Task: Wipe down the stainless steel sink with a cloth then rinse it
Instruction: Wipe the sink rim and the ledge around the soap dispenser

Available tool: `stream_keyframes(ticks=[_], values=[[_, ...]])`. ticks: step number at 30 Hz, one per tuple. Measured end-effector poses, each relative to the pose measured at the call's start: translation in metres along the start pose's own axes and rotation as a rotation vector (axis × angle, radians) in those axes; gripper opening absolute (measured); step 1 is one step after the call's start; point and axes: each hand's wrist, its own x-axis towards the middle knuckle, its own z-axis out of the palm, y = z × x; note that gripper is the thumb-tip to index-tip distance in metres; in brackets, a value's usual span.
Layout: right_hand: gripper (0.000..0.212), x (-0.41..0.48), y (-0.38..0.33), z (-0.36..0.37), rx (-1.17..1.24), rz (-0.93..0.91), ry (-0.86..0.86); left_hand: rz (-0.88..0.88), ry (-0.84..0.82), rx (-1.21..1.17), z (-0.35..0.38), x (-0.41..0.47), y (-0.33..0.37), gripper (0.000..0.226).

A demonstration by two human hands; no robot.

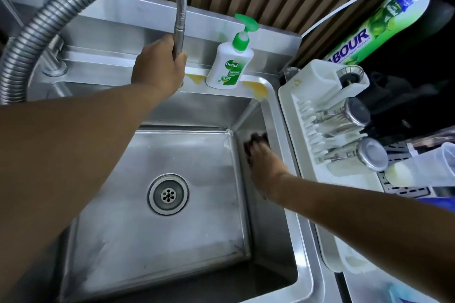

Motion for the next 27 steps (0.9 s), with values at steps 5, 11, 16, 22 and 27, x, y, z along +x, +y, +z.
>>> stream_keyframes(ticks=[5, 11, 16, 22, 27], values=[[0.041, -0.050, -0.042, 0.018, 0.116, -0.285, -0.017, 0.005, 0.000, 0.003, -0.001, 0.000, -0.002, 0.025], [0.051, -0.015, 0.008, -0.002, 0.136, 0.009, 0.021, 0.003, -0.007, -0.005, -0.001, -0.001, -0.003, 0.026], [0.050, -0.040, -0.031, 0.016, 0.171, -0.302, 0.063, -0.005, -0.008, -0.013, -0.003, 0.000, -0.001, 0.025], [0.016, -0.056, -0.033, 0.033, 0.275, -0.388, 0.104, -0.002, -0.007, -0.026, -0.003, -0.001, 0.000, 0.024], [0.062, -0.005, 0.038, 0.032, 0.544, 0.292, 0.404, 0.002, 0.006, -0.006, -0.002, 0.002, -0.001, 0.021]])
